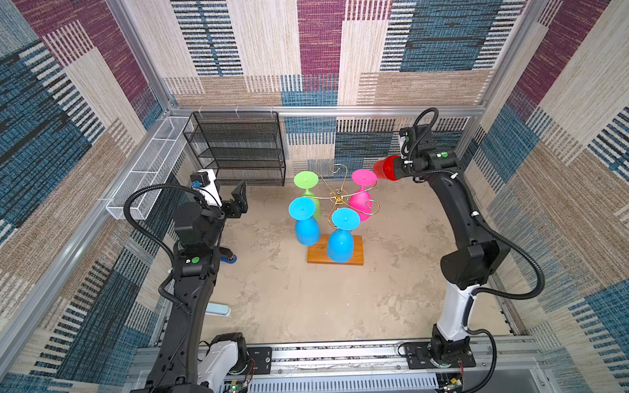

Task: Take the wine glass off the wine glass rack
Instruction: Place the wine glass at the top-center of the table.

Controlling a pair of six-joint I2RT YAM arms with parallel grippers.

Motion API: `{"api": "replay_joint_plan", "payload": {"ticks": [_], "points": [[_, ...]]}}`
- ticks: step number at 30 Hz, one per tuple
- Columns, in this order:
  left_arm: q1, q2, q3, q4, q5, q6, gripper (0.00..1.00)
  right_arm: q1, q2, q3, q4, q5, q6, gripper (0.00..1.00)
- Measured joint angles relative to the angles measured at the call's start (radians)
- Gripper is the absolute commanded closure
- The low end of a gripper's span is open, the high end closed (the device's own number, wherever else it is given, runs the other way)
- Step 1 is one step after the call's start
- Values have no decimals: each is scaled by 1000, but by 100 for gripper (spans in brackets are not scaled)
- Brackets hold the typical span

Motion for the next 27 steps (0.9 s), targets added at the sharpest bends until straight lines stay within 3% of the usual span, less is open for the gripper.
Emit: {"api": "replay_joint_plan", "payload": {"ticks": [14,27], "points": [[8,33,-7,0,28,-32,19,0,-38,-208,-82,-17,-36,100],[11,36,-7,0,33,-44,19,0,2,-256,-86,-49,-44,100]]}}
